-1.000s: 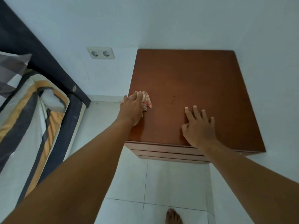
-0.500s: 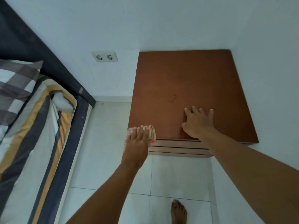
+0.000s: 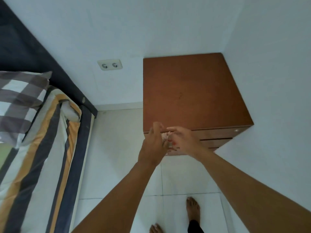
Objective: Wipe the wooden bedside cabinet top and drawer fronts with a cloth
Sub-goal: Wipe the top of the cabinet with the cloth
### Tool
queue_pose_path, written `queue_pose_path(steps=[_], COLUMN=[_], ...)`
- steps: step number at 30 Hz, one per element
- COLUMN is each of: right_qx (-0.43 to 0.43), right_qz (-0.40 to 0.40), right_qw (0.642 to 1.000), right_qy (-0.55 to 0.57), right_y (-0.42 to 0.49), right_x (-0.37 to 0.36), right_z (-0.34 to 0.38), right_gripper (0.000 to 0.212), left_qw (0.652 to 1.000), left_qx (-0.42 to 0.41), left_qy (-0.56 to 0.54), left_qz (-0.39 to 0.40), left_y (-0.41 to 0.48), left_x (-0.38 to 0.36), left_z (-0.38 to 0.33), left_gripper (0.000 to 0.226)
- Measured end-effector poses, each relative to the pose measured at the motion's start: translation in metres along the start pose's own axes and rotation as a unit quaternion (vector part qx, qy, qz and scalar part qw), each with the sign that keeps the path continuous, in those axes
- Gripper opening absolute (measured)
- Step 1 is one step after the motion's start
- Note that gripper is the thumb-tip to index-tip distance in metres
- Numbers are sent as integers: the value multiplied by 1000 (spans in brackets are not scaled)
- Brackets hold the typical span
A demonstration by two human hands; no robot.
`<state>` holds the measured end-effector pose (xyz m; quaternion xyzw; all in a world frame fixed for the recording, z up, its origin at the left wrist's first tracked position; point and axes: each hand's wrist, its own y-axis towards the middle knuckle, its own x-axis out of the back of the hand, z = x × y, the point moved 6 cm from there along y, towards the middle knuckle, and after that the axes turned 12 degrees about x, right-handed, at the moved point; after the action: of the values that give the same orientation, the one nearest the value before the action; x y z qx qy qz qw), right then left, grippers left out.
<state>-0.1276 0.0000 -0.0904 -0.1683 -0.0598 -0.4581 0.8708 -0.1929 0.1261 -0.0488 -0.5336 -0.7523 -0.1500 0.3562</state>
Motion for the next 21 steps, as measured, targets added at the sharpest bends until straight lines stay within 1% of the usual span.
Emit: queue_pose_path(steps=[2,4,5,7,8,10,11,13,15,17,18,19,21], right_qx=[-76,-117,-126,-145,-153,-159,-155,-147,-137,-121,-115,-108,-82], right_qz=[-32,-37,-41,-64,-68,-52,-49,-73,-88,-77,-68,-65,-84], right_qw=[989,972,965,955,952,948,945,936,934,941,948,958,980], right_qy=[120,201,226,252,257,272,285,311,319,307,291,259,158], right_y=[-7,-14,-18,-24,-26,-30,-31,-34,-37,-42,-44,-46,-48], right_x=[-8,-13,-14,-14,-13,-12,-10,-3,4,8,9,11,18], right_z=[-5,-6,-7,-16,-18,-23,-25,-29,-31,-33,-35,-38,-43], right_gripper=[20,22,24,25,24,24,26,28,27,28,30,31,34], left_qw=[999,999,998,994,991,986,985,983,975,961,954,951,956], left_qx=[-24,-15,1,18,22,53,72,90,112,141,163,181,182], left_qy=[-23,-46,-61,-105,-130,-156,-156,-147,-136,-132,-137,-131,-97], left_qz=[-1,3,8,23,25,16,17,63,138,197,211,213,210], left_y=[-7,-12,-14,-21,-24,-25,-25,-26,-26,-23,-21,-18,-12], left_x=[5,4,2,-4,-6,-7,-8,-15,-28,-43,-48,-52,-58], left_z=[-9,-8,-4,4,9,22,30,38,40,42,43,46,48], left_gripper=[24,21,25,29,27,24,26,40,44,28,18,13,20])
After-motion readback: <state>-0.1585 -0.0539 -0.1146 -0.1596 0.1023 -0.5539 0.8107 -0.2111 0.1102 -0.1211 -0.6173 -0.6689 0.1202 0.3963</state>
